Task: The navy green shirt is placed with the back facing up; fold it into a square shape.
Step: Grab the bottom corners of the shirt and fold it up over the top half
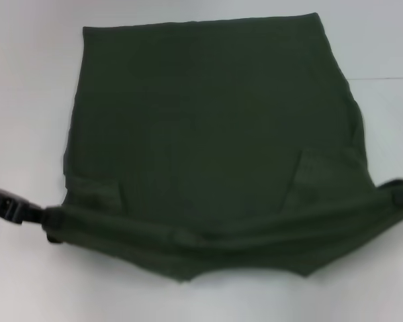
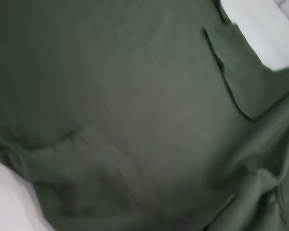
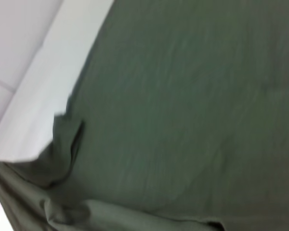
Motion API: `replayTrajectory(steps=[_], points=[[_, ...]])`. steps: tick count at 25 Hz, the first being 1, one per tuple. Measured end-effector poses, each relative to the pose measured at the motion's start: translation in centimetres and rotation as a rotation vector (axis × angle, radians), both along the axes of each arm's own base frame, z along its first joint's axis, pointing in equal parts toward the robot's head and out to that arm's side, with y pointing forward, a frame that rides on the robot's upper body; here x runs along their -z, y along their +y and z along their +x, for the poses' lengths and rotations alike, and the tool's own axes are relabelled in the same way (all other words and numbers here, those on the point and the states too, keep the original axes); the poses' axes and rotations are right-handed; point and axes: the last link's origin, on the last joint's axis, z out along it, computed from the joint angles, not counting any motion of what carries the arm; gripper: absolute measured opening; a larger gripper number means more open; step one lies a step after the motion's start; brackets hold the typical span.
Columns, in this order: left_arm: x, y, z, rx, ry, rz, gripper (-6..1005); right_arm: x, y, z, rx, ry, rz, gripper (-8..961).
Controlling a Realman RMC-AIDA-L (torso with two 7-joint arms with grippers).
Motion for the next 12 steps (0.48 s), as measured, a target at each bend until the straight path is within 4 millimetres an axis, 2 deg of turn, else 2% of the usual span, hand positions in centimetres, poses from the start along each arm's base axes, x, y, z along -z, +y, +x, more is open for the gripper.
replayTrajectory(steps=[12], points=[[-1.0,3.5,0.0,-0.032,-0.015,0.258,20,-0.3,3.7,-1.5,0.014,0.043,0.183,63]])
